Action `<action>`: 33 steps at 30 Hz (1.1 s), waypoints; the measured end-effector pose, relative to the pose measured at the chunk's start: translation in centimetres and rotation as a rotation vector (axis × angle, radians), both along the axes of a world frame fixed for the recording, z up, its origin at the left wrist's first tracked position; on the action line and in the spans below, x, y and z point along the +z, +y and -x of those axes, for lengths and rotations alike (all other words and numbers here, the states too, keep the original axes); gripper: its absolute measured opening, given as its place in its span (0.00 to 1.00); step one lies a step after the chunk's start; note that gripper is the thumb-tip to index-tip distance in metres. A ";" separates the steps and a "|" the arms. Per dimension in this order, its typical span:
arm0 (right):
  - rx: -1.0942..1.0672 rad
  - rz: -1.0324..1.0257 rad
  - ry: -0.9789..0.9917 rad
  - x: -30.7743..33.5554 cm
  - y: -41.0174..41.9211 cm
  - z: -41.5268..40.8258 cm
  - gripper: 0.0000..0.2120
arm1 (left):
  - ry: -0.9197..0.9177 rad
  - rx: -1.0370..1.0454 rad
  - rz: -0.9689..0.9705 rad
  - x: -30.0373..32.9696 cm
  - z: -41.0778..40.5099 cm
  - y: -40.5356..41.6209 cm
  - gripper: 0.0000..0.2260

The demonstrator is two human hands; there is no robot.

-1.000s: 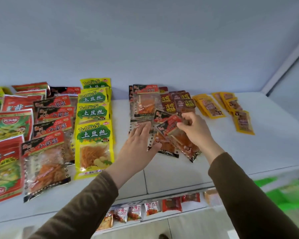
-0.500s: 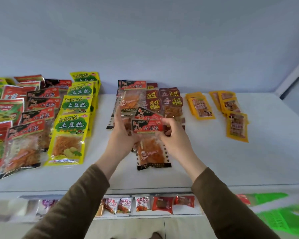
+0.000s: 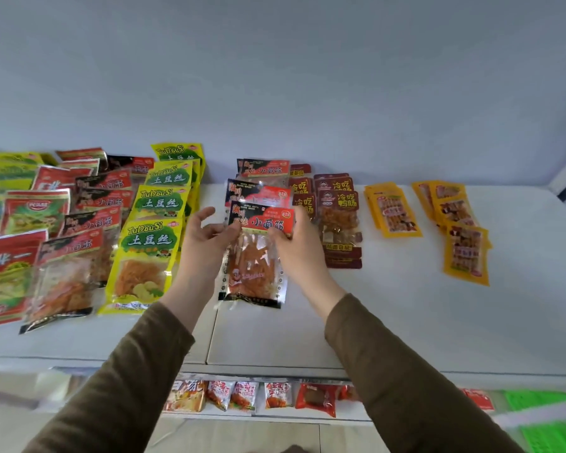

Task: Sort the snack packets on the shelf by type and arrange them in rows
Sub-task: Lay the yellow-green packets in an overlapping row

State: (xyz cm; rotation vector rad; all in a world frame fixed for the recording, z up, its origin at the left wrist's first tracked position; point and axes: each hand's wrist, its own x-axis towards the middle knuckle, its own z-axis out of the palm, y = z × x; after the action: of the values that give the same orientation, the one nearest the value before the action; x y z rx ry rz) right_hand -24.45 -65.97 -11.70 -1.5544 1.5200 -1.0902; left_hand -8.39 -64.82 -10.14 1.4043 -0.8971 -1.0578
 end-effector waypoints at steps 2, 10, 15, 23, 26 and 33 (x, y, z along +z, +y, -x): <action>-0.028 0.030 0.046 0.2 -1.0 -0.9 0.21 | -0.381 0.020 0.063 -0.3 -0.7 -0.5 0.31; -0.141 0.146 0.304 1.0 -3.7 0.0 0.22 | -1.330 -0.387 0.110 -4.6 0.4 1.3 0.36; -0.146 0.065 0.338 2.4 -8.0 0.4 0.23 | -1.318 -0.318 0.132 -5.3 0.2 1.2 0.36; -0.188 -0.039 0.332 4.1 -12.6 -1.5 0.27 | -1.285 -0.246 0.169 -6.0 0.2 1.3 0.37; -0.197 -0.073 0.301 3.8 -13.4 -2.0 0.27 | -1.290 -0.241 0.161 -6.0 0.2 1.4 0.37; -0.136 0.078 0.155 4.2 -12.5 -2.6 0.12 | -1.286 -0.209 0.160 -5.8 0.2 1.6 0.36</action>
State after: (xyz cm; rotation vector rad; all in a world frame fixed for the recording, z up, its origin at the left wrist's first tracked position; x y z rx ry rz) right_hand -21.86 -78.51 -7.47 -1.6402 1.7275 -1.1384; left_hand -8.61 -63.26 -15.95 1.8339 -2.0033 -0.0687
